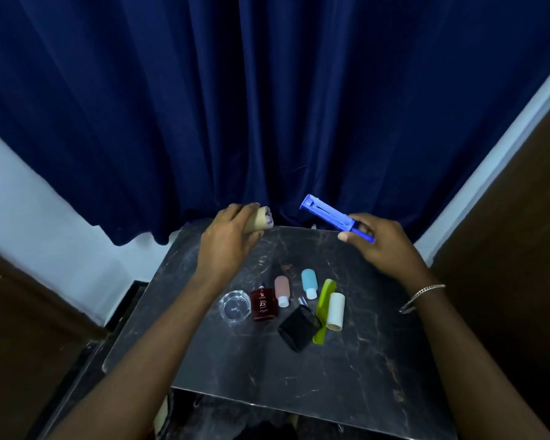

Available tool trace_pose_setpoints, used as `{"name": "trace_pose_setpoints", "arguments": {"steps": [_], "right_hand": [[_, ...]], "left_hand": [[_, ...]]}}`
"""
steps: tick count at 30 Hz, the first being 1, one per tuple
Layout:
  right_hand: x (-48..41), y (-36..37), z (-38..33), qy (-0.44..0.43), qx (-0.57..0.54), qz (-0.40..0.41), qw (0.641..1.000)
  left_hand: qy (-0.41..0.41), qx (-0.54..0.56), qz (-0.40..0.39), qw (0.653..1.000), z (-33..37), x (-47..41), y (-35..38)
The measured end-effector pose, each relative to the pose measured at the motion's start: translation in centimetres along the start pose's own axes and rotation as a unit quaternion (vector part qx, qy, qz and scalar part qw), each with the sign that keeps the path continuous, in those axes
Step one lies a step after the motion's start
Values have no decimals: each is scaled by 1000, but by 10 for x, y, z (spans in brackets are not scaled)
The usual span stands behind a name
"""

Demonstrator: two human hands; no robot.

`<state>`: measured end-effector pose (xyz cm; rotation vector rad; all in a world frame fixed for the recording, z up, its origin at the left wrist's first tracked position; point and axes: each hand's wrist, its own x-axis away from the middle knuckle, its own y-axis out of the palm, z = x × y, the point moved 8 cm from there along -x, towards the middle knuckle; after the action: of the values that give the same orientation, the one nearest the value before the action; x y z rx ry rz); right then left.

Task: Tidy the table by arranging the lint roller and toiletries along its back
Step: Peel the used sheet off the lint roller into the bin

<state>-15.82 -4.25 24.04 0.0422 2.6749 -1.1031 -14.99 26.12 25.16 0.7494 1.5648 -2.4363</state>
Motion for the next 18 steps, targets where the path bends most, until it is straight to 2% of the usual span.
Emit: {"name": "trace_pose_setpoints", "arguments": {"steps": [7,14,18], "right_hand": [[9,79,-1,46,-126,-30,990],[18,183,-37,68,-199,-99,973],[24,248,-60,88,-231,-152,957]], "left_hand": [[-141,91,4,986,-68,46,-12],[-292,203,20,934,-155,124,-23],[-347,213,26,913,-202,170,-33]]}}
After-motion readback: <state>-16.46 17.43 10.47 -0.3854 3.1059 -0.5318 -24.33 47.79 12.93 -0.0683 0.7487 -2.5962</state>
